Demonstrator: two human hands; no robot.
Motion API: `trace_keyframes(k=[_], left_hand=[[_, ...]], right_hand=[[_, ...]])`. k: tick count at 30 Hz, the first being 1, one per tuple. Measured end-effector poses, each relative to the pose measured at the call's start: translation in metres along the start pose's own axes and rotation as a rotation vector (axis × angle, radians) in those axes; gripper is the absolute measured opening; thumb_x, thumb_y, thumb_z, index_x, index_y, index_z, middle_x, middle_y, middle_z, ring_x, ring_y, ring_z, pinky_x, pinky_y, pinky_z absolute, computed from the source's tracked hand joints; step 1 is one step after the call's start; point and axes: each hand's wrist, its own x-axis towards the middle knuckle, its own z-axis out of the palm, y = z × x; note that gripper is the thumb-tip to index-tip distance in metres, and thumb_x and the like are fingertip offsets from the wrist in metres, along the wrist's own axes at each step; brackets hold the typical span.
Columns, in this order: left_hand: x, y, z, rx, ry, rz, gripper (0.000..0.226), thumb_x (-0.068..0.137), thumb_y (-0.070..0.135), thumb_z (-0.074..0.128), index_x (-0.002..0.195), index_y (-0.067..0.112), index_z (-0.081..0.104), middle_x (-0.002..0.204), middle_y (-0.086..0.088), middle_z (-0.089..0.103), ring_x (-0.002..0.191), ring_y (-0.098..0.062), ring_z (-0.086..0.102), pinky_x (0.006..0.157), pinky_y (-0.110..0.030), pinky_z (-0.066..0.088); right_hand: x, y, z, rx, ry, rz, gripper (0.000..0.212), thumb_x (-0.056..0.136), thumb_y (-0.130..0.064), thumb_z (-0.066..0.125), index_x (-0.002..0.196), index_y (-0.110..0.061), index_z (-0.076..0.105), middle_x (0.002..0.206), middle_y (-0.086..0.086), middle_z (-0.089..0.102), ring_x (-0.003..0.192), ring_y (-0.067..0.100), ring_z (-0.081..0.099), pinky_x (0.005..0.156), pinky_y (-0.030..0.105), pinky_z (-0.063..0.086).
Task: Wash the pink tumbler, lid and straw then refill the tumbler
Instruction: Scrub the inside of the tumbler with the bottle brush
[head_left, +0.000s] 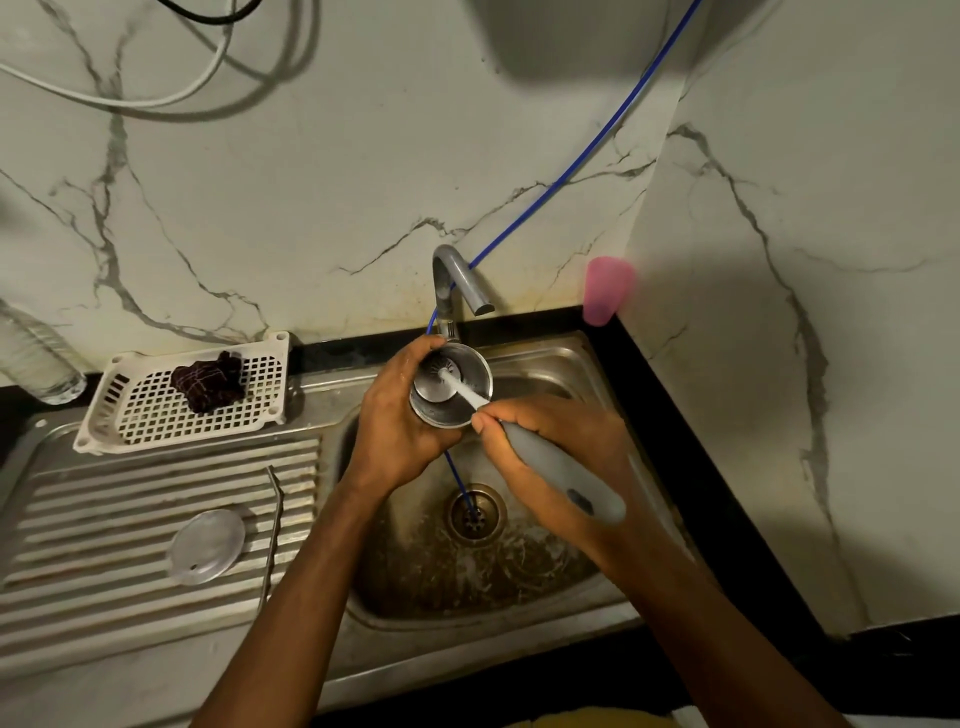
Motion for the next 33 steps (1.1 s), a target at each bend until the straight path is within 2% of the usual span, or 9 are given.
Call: trace_keyframes(k=[2,4,7,13,19,25,28,32,33], left_hand=[[-0.002,-0.002,-0.001,0.016,-0.001,-0.016,0.084,0.065,0.035,0.09,0.136,0.01,0.054,0.137,-0.002,0.059,0.128,-0.015,0.056,0.108,-0.032,0.046],[-0.003,-0.006,-0.004,0.038,0.014,-0.046,0.085,0.062,0.022,0.096,0.136,0.013,0.054,0.135,0.0,0.061,0.126,-0.013,0.057,0.105,-0.032,0.048],[-0.004,-0.007,-0.004,0.034,0.002,-0.061,0.086,0.062,0.015,0.096,0.136,0.015,0.053,0.133,0.001,0.062,0.124,-0.015,0.059,0.103,-0.039,0.049],[-0.004,-0.009,-0.001,0.029,-0.012,-0.049,0.085,0.063,0.015,0.096,0.136,0.012,0.054,0.135,0.0,0.061,0.127,-0.015,0.057,0.105,-0.045,0.048],[0.0,-0.011,-0.005,0.02,0.008,-0.042,0.084,0.061,0.011,0.097,0.134,0.009,0.056,0.135,-0.002,0.062,0.126,-0.015,0.058,0.105,-0.042,0.048],[-0.004,-0.005,-0.001,0.03,-0.036,-0.021,0.083,0.066,0.039,0.085,0.136,0.007,0.055,0.135,-0.005,0.061,0.126,-0.022,0.058,0.103,-0.05,0.049],[-0.004,-0.008,0.0,0.062,-0.047,-0.021,0.085,0.064,0.028,0.092,0.137,0.007,0.054,0.136,-0.004,0.061,0.126,-0.021,0.058,0.101,-0.052,0.049],[-0.004,-0.007,0.0,-0.015,0.005,-0.081,0.085,0.061,0.011,0.096,0.135,0.011,0.054,0.134,0.0,0.062,0.125,-0.015,0.058,0.104,-0.046,0.049],[-0.005,-0.007,0.001,-0.018,0.007,-0.088,0.085,0.061,0.011,0.096,0.135,0.012,0.054,0.133,0.0,0.062,0.125,-0.016,0.058,0.104,-0.046,0.049]], right_hand=[[0.003,0.01,0.001,0.038,-0.064,-0.031,0.011,0.087,0.002,0.075,0.098,0.001,0.075,0.088,0.008,0.074,0.081,0.012,0.069,0.074,0.027,0.058],[0.01,0.015,-0.004,0.036,-0.157,0.004,0.004,0.091,-0.004,0.072,0.092,-0.005,0.076,0.079,-0.002,0.071,0.073,0.009,0.067,0.069,0.015,0.051],[0.012,0.015,-0.012,-0.04,-0.164,0.136,0.007,0.092,-0.018,0.072,0.089,-0.016,0.077,0.08,-0.012,0.071,0.077,0.003,0.067,0.071,0.01,0.047],[0.014,0.009,-0.017,-0.091,-0.149,-0.017,0.007,0.093,-0.012,0.07,0.09,-0.017,0.074,0.088,-0.017,0.069,0.085,-0.004,0.065,0.078,0.01,0.048],[0.004,-0.007,-0.015,-0.06,-0.143,0.026,0.009,0.091,-0.01,0.072,0.099,-0.007,0.076,0.094,0.0,0.073,0.09,0.01,0.065,0.082,0.028,0.053],[0.019,-0.002,-0.007,-0.118,-0.162,-0.04,0.008,0.091,-0.008,0.072,0.085,-0.003,0.075,0.077,0.005,0.071,0.07,0.013,0.068,0.069,0.026,0.056],[0.009,0.017,0.007,-0.063,-0.049,-0.005,0.003,0.089,-0.001,0.074,0.089,0.001,0.075,0.08,0.008,0.073,0.073,0.013,0.071,0.07,0.026,0.058],[-0.003,0.048,0.024,0.002,0.1,0.138,0.059,0.094,-0.035,0.069,0.079,0.023,0.067,0.072,0.03,0.068,0.063,0.021,0.059,0.077,0.037,0.058],[-0.004,0.042,0.018,0.013,0.04,0.15,0.048,0.094,-0.028,0.07,0.077,0.017,0.069,0.07,0.024,0.069,0.062,0.017,0.059,0.073,0.031,0.057]])
